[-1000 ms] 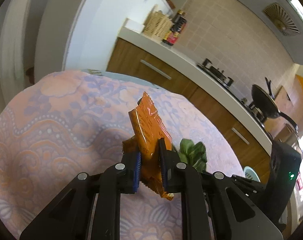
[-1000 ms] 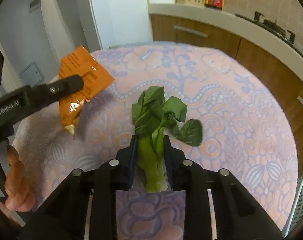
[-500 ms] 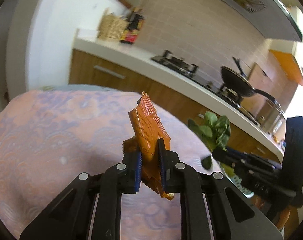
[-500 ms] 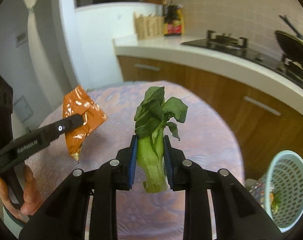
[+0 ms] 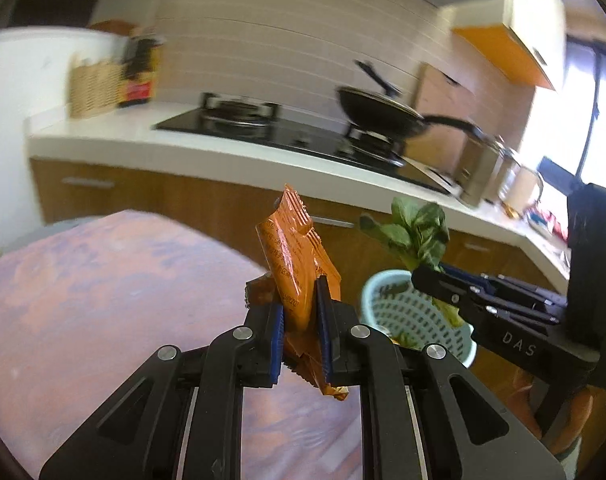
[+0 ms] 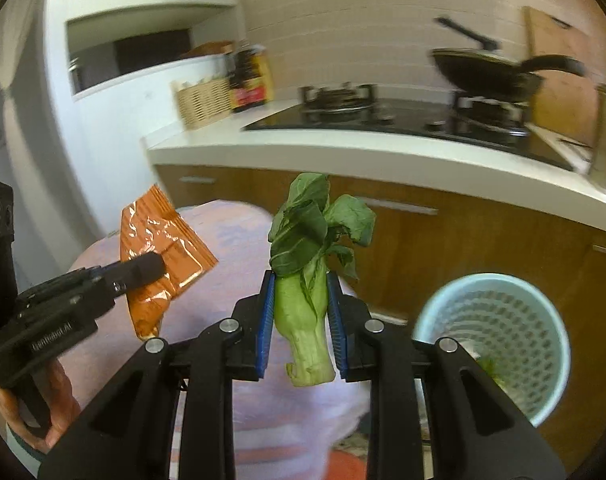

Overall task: Collect trash
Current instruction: 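Carry wrapper and bok choy over the wastebasket and open both tools to drop them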

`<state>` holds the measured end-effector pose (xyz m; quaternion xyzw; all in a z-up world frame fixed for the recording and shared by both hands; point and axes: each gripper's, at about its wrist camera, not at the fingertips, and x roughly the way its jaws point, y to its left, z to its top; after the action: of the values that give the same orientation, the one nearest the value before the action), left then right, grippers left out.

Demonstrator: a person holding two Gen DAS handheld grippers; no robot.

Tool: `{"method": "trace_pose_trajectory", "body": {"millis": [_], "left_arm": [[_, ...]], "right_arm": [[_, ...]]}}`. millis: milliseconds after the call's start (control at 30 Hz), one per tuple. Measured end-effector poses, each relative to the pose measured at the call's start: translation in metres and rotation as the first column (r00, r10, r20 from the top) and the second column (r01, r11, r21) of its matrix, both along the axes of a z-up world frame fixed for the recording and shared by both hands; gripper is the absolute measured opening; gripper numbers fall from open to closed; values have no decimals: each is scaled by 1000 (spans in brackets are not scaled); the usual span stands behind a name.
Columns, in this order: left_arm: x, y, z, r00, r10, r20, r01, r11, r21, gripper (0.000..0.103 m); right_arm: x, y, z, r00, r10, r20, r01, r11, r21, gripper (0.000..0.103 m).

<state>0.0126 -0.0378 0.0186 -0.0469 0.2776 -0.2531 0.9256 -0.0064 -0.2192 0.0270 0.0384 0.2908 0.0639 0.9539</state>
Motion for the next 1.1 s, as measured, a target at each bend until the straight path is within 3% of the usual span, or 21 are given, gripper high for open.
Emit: {"method": "trace_pose_trajectory", "body": {"millis": [167,400,633,833,900,967,1033,1100], "left_arm": [[8,-67,1,999,-40,10,39,997,64,13],[29,-147,-14,992,-126,-22,128,986,108,13],[52,-213,-42,980,-175,-94,189,968,168,13],[75,-248,-62,973,-174,-154,203,959,198,16],[79,-256,-66,972,-178,-157,209,955,213,24],[81,-265,-71,974,-172,-151,205,949,241,44],[84,-270,-74,973,-169,-154,205,945,255,46],[86,-271,-79,969,-173,-174,215,942,257,47]], "right_arm": [[-7,-55,-4,986,-163,22,164,985,-57,22],[-11,-144,-31,953,-299,-48,300,953,27,22],[-8,-191,-61,929,-349,-119,361,928,89,22],[8,-226,-89,898,-372,-236,414,895,168,24],[12,-230,-94,889,-382,-252,427,891,156,25],[20,-235,-103,886,-360,-291,418,892,171,42],[22,-237,-106,883,-358,-303,419,892,167,50],[21,-238,-110,879,-361,-311,420,895,149,50]]}}
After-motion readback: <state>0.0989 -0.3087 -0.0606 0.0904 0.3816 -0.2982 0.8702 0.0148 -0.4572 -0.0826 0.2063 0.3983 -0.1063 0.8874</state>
